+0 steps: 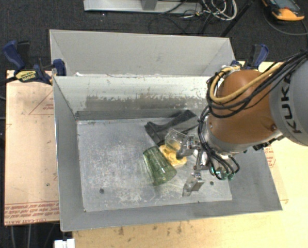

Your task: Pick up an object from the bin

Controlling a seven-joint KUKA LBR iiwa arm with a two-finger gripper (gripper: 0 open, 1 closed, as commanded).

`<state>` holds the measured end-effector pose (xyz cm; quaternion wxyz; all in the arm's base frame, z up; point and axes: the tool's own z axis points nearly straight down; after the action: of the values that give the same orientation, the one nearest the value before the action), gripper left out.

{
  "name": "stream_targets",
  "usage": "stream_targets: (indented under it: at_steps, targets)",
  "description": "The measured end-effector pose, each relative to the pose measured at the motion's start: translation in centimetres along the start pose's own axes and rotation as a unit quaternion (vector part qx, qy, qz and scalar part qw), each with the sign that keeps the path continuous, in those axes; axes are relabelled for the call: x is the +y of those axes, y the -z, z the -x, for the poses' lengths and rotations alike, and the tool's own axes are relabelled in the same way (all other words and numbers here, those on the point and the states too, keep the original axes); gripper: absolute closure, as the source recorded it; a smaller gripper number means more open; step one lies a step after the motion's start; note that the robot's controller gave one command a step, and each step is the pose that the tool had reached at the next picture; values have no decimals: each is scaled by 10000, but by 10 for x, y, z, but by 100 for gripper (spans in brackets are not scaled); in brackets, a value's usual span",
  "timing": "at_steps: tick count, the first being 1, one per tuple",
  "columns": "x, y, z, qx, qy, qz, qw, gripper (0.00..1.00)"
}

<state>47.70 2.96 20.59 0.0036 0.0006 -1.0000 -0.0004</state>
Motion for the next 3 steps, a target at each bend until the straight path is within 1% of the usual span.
stream_targets:
  at_steps: [1,2,3]
  targets:
    - [0,3,2,-35,-6,1,10000,0]
    - [-27,-69,42,-72,291,-2,9995,0]
    - [-35,-106,70,-103,-835,65,9964,0]
